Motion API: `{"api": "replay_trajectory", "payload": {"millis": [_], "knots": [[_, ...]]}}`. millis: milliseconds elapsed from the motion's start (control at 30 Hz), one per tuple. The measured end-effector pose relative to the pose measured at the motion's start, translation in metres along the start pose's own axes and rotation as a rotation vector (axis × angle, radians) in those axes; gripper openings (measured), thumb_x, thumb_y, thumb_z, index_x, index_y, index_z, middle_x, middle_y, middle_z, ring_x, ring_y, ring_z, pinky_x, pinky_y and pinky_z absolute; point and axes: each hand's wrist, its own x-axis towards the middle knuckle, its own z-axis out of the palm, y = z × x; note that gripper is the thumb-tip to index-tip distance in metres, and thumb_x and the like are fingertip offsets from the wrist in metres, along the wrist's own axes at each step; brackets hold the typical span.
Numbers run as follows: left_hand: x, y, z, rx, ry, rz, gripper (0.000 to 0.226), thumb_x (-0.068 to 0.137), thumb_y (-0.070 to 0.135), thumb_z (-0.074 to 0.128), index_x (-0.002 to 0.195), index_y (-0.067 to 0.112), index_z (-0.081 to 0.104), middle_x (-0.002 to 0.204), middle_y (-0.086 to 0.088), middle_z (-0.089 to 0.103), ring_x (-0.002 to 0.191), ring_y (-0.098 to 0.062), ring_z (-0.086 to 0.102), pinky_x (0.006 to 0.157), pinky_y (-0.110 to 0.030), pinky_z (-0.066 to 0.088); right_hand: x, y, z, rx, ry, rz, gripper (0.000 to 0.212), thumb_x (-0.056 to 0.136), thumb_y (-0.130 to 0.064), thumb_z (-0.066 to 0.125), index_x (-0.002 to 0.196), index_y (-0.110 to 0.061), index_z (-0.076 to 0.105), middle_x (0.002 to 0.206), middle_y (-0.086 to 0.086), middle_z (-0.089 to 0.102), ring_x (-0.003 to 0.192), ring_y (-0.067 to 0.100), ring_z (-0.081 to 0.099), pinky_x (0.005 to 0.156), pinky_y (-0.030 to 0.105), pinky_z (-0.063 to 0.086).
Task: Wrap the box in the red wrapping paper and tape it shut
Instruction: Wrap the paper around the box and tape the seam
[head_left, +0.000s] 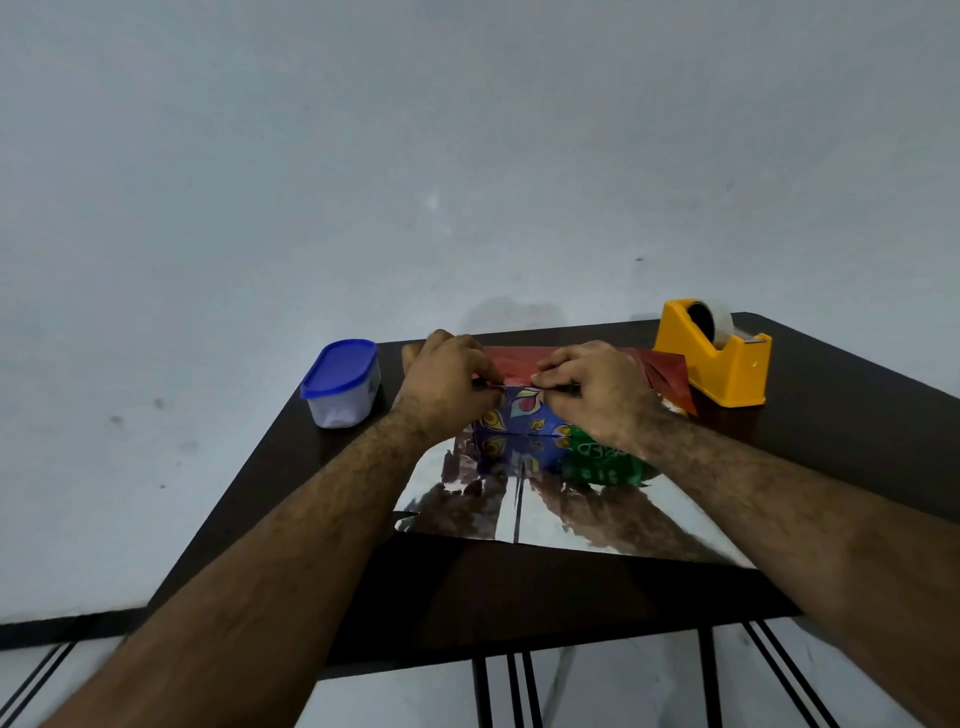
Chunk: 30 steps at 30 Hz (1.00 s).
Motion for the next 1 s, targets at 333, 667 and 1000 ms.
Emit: {"api": "replay_trajectory", "payload": {"millis": [333,667,1000], "knots": [[-0.006,-0.011,0.007,-0.105,0.114,0.036,0.043,0.074,0.063,0.056,0.090,0.035,0.084,0.097,0.022,0.060,0.106,-0.011,0.047,0.093,-0.044,0.034,0.018,-0.035,0.002,-0.149,-0.026,-0.038,0.027,0.092,-0.054,0.069,0.110,-0.038,0.081,0.131,-0.020,0.067,0.128,0.018,0.051,0.105,0.047,0.042],[-0.004,-0.023,-0.009,-0.358,0.102,-0.006,0.060,0.069,0.046,0.068,0.127,0.028,0.067,0.119,0.007,0.068,0.113,-0.020,0.063,0.095,-0.049,0.056,0.005,-0.026,0.001,-0.257,0.072,0.027,0.055,0.078,-0.061,0.081,0.126,-0.035,0.073,0.131,-0.015,0.065,0.125,0.018,0.052,0.108,0.046,0.037],[0.013,-0.014,-0.011,-0.115,-0.008,0.152,0.026,0.081,0.038,0.066,0.099,0.031,0.084,0.100,0.012,0.076,0.102,-0.018,0.064,0.093,-0.051,0.053,0.006,-0.022,0.009,-0.023,0.154,-0.041,0.027,0.099,-0.050,0.063,0.106,-0.030,0.080,0.111,-0.012,0.072,0.112,0.018,0.060,0.099,0.048,0.042]]}}
